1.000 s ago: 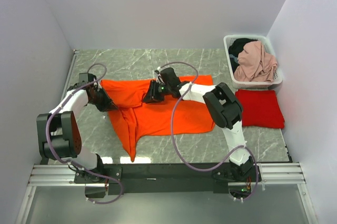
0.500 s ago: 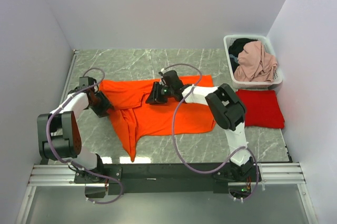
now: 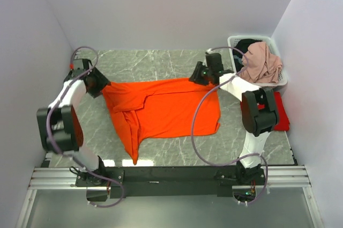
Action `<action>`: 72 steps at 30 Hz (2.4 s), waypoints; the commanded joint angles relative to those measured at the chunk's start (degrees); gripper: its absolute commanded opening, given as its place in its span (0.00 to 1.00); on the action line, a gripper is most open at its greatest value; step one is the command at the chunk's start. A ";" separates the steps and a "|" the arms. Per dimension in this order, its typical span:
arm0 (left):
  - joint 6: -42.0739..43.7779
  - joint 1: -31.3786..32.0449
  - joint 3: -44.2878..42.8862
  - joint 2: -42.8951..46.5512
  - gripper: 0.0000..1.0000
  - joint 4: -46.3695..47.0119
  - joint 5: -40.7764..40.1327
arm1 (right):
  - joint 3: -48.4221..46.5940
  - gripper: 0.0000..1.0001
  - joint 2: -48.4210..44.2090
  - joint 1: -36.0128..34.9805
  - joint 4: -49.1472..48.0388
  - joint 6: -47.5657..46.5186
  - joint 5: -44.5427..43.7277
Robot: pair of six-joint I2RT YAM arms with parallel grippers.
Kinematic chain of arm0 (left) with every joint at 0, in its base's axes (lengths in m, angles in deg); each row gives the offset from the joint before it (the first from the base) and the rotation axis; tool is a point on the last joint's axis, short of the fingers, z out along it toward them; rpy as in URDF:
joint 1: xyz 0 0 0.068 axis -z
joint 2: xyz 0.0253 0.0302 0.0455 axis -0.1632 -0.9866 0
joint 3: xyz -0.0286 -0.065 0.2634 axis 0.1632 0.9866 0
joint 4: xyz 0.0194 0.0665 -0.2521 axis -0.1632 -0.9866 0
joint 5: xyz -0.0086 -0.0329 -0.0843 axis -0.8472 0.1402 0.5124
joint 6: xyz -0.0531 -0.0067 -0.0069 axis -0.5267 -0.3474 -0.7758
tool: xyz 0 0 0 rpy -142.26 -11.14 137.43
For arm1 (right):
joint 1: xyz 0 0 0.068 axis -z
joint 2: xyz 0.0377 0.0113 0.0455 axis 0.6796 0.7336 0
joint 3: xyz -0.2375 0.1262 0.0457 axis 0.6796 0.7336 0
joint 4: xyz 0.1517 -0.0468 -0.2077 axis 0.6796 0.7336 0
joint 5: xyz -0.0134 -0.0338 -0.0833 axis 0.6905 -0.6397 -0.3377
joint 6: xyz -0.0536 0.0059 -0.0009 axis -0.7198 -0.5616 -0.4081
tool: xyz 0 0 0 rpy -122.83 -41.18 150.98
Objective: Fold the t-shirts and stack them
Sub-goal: Fold the tshirt
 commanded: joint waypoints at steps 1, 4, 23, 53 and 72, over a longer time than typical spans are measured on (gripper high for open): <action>-0.29 -0.08 -5.41 -8.66 0.65 3.99 0.11 | -1.90 0.42 0.56 2.72 4.70 -0.69 -2.77; 0.32 -0.17 -10.34 -14.73 0.57 4.27 -1.02 | -4.09 0.40 2.93 4.74 6.46 0.36 -3.13; -0.90 -2.71 -24.23 -34.78 0.36 -0.92 -5.78 | -11.74 0.36 17.26 12.22 10.06 11.00 0.83; -2.40 1.41 9.14 13.27 0.93 -4.87 -6.04 | 9.94 0.48 -15.77 2.47 17.97 -1.56 -6.72; -6.62 8.18 26.83 19.37 0.88 -3.30 -6.66 | 30.97 0.47 -25.47 5.89 17.54 -0.25 -9.55</action>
